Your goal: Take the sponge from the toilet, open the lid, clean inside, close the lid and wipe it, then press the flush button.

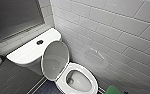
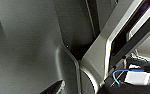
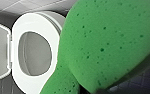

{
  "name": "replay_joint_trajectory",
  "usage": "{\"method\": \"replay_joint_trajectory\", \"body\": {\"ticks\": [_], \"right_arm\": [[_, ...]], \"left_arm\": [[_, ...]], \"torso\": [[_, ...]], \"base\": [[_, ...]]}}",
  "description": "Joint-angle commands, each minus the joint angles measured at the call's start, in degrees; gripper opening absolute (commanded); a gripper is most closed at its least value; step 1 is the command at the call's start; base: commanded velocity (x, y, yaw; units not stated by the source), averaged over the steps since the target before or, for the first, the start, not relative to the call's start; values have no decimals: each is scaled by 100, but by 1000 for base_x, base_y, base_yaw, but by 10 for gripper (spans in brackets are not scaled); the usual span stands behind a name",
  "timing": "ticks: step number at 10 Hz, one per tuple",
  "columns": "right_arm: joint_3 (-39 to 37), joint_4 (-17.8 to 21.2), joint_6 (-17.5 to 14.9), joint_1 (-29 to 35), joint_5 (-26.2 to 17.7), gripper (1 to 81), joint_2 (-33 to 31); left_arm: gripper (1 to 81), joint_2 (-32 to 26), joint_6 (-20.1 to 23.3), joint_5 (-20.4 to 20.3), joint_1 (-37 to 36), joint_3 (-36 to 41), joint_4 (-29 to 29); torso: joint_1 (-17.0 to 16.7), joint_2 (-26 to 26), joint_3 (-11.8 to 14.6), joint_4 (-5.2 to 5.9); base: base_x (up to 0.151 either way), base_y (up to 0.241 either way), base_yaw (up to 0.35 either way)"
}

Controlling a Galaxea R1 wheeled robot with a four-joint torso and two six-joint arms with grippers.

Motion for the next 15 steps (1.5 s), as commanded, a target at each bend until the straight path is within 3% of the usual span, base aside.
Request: {"method": "replay_joint_trajectory", "body": {"ticks": [1, 3, 4, 6, 9, 10, 11, 12, 15], "right_arm": [[777, -270, -21, 944, -255, 10, -689], [910, -243, 5, 1455, -660, 10, -540], [832, -235, 23, 1648, -827, 10, -295], [473, -199, 41, 1921, -1046, 10, 222], [-230, -191, 49, 2273, -1441, 10, 1197], [-469, -191, 49, 2405, -1574, 10, 1481], [-742, -191, 49, 2536, -1741, 10, 1815], [-1085, -191, 58, 2668, -1899, 10, 2210], [-2165, -199, 128, 2853, -2277, 10, 3352]], "left_arm": [[811, -95, 23, 445, 41, 234, 9], [811, -60, 23, 436, 33, 243, 9], [811, -60, 23, 436, 24, 243, 9], [811, -51, 23, 436, 24, 243, 9], [811, -42, 23, 435, 23, 243, 9], [811, -42, 23, 427, 23, 243, 9], [811, -42, 23, 427, 24, 234, 17], [811, -42, 23, 427, 15, 234, 9], [811, -51, 23, 427, 15, 234, 0]], "torso": [[0, 0, 0, 0], [0, 0, 0, 0], [0, 0, 0, 241], [0, 0, 0, 481], [0, 0, 0, 966], [0, 0, 0, 714], [0, 0, 0, 842], [0, 0, 0, 902], [0, 0, 0, 904]], "base": [[0, 0, 0], [0, 0, 0], [0, 0, 0], [0, 0, 0], [0, 0, 0], [0, 0, 0], [0, 0, 0], [0, 0, 0], [0, 0, 0]]}}
